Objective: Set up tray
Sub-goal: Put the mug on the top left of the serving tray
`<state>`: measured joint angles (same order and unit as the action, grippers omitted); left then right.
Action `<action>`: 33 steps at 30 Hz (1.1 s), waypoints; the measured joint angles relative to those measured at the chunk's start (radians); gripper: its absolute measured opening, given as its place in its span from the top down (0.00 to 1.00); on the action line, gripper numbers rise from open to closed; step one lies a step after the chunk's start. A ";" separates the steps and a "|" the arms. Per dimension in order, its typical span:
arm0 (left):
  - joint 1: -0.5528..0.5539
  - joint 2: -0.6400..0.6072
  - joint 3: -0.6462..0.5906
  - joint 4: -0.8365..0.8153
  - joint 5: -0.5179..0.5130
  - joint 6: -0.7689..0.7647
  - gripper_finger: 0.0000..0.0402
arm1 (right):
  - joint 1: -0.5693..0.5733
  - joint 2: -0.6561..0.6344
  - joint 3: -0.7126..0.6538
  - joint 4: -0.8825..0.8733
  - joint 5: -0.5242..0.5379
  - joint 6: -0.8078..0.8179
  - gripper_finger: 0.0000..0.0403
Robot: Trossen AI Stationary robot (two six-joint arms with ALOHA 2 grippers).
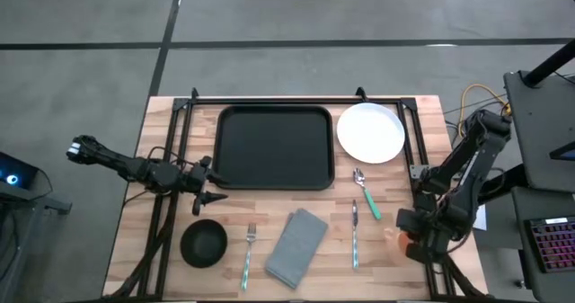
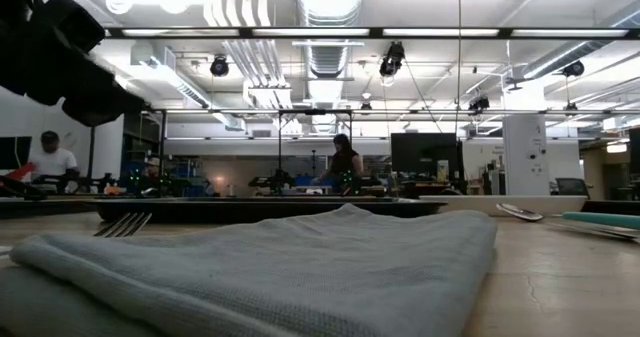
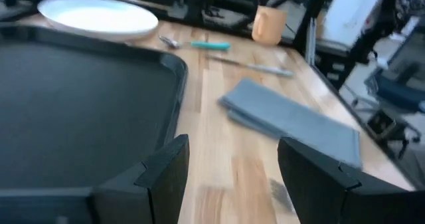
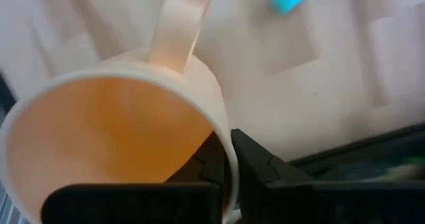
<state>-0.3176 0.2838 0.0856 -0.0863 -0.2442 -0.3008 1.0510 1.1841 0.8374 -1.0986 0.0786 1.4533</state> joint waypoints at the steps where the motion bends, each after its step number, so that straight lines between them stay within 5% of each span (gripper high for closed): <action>1: 0.000 0.004 0.011 0.002 -0.006 0.004 0.48 | -0.027 -0.004 0.018 -0.037 0.001 -0.021 0.98; 9: 0.000 0.093 0.164 0.000 -0.076 0.093 0.48 | -0.449 -0.003 0.213 -0.126 0.078 -0.494 0.98; 18: 0.000 0.269 0.391 -0.008 -0.060 0.258 0.48 | -0.959 0.127 0.464 0.146 0.033 -1.282 0.98; 23: 0.026 0.387 0.488 -0.020 -0.081 0.327 0.48 | -1.049 0.348 0.676 0.174 -0.044 -1.507 0.98; 29: 0.147 0.542 0.633 -0.235 -0.079 0.330 0.48 | -1.064 0.581 0.910 0.118 -0.165 -1.657 0.98; 33: 0.213 0.646 0.738 -0.330 0.014 0.339 0.48 | -1.066 0.717 1.049 0.031 -0.200 -1.714 0.98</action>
<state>-0.1044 0.9301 0.8239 -0.4167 -0.2304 0.0383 -0.0150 1.9012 1.8859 -1.0680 -0.1216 -0.2608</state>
